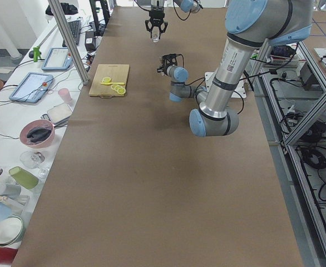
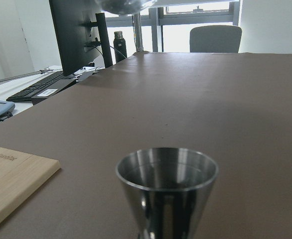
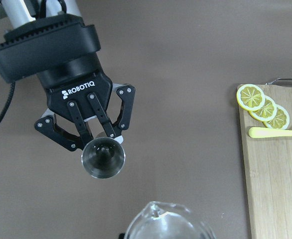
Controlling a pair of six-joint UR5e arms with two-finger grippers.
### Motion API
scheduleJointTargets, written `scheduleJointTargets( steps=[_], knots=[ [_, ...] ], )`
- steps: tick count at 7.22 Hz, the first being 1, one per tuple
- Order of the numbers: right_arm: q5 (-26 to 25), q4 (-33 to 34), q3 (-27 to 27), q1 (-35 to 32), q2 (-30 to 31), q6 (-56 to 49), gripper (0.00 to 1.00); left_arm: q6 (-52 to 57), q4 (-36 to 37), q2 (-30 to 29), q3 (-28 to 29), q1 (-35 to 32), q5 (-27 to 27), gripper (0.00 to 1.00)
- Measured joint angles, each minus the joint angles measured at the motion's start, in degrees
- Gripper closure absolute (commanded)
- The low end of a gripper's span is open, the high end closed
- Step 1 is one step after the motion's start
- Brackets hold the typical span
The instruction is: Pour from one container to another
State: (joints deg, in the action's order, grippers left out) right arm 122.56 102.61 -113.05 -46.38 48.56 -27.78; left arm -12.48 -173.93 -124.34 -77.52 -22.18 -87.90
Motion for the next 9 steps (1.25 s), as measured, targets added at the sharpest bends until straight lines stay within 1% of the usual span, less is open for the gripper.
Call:
scheduleJointTargets(
  steps=[2,3,6,9],
  knots=[
    [5.68,-5.82,-1.82,-5.83,6.11,-0.38,1.00,0.00,0.14,0.11,0.00,-0.28,0.79,1.00],
    [6.93,-8.58,-2.87,-7.98,9.25,-0.47,1.00,0.00,0.22,0.23,0.06,-0.46,2.01,1.00],
    [7.60,-19.11,-4.18,-13.22,19.29,-0.05,1.00,0.08,0.22,0.94,0.17,-1.66,6.33,1.00],
    [8.30,-32.15,-3.85,-17.05,30.73,0.43,1.00,0.11,-0.07,2.88,0.17,-4.21,10.76,1.00]
  ],
)
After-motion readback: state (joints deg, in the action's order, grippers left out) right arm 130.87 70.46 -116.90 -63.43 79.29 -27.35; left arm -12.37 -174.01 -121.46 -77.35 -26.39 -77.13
